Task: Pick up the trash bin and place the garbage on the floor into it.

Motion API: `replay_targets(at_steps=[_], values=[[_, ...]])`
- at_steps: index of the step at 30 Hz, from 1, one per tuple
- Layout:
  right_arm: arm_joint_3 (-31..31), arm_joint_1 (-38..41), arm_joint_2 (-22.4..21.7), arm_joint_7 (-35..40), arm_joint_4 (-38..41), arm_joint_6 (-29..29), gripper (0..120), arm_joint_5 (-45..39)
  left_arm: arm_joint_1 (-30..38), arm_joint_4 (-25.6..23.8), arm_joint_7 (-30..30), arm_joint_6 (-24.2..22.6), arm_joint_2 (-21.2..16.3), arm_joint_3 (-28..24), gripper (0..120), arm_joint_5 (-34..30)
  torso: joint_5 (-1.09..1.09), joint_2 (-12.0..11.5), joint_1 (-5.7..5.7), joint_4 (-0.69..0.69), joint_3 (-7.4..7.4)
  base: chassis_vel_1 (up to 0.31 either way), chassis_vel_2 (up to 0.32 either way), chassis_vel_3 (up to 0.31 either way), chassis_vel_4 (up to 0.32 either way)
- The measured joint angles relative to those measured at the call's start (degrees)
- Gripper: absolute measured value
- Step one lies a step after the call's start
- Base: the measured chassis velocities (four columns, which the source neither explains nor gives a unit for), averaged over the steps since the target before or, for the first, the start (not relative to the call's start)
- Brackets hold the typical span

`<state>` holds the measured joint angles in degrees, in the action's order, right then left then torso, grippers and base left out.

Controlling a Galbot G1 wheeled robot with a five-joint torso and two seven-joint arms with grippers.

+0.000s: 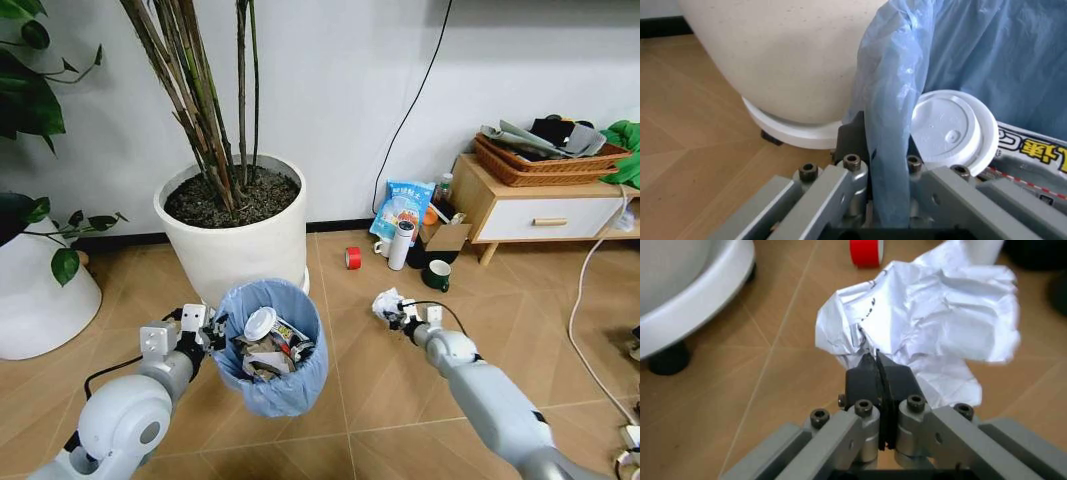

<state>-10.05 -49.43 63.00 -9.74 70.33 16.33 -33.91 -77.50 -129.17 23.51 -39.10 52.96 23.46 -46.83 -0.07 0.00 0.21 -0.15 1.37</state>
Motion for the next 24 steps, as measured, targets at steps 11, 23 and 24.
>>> replay_targets(at_steps=[11,23,24], values=[[-3.1,-6.5,-6.5,4.1,25.5,1.3,0,-2.5,0.8,0.8,-1.0,0.6,-1.2,-0.7,0,-2.0,0.03,0.0,0.00,0.03,0.00,0.000,0.000,0.000,0.000],[-5.6,-7.8,-11.7,9.7,50.6,5.4,0,-14.6,5.2,2.0,0.3,-0.1,-1.8,-3.7,0,-5.7,0.03,0.0,0.00,0.01,0.00,0.000,0.000,0.000,0.000],[-5.8,-7.7,-12.2,10.3,52.9,5.7,0,-15.8,5.9,2.3,0.3,-0.3,-1.9,-4.3,0,-6.5,0.02,0.0,0.00,0.01,0.00,0.000,0.000,0.000,0.000]])
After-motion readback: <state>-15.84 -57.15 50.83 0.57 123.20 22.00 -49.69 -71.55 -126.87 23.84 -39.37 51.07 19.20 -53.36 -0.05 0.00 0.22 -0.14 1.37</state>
